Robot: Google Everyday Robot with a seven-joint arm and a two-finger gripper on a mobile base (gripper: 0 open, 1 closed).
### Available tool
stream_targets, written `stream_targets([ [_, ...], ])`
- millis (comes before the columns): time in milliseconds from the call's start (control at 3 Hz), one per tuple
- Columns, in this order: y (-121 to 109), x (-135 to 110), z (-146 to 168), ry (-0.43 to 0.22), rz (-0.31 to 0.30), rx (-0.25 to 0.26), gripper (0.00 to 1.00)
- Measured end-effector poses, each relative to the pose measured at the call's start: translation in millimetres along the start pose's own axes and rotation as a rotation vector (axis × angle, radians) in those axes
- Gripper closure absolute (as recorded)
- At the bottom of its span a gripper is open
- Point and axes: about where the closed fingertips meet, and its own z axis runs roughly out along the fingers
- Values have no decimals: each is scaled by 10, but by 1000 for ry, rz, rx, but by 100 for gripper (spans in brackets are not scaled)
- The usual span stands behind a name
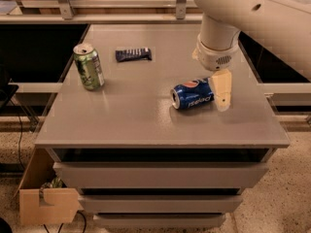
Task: Knock pepsi can over
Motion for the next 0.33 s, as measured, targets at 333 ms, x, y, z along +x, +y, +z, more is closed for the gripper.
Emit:
stream_targets([
  [333, -2, 55, -44, 5, 13, 4, 0],
])
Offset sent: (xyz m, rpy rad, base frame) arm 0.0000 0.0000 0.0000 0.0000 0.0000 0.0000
